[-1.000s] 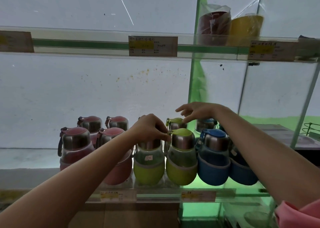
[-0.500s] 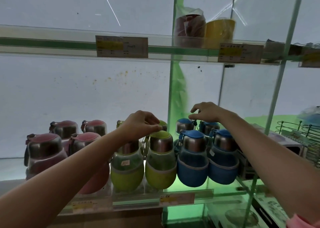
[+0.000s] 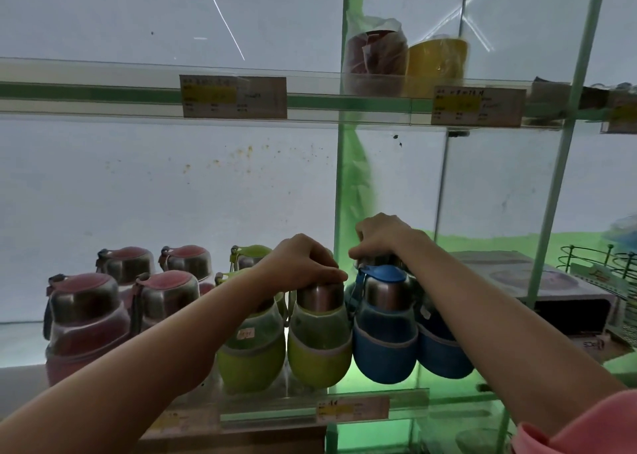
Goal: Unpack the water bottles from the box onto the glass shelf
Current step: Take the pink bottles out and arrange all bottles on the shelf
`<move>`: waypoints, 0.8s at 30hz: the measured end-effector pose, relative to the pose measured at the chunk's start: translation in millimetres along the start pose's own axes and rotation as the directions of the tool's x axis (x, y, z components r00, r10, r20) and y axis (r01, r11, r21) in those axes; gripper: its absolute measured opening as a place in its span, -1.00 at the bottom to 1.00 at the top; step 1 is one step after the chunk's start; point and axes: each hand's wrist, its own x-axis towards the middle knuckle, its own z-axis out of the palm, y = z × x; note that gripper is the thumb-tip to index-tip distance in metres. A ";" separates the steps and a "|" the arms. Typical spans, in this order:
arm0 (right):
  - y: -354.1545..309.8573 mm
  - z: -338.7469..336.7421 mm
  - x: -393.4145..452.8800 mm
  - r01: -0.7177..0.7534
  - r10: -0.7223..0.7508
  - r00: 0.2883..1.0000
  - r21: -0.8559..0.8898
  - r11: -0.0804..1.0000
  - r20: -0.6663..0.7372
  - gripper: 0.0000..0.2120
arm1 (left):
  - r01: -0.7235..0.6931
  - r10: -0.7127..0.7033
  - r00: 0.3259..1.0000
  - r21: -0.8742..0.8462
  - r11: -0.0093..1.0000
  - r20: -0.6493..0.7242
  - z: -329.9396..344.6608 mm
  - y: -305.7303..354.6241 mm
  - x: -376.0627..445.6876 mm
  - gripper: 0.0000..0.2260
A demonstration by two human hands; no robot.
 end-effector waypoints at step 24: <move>33.0 -13.3 -1.5 0.097 -0.189 0.932 0.289 0.952 0.308 -0.45 | 0.020 -0.017 0.999 -0.098 0.995 0.032 -0.7 -2.6 -1.1 -0.74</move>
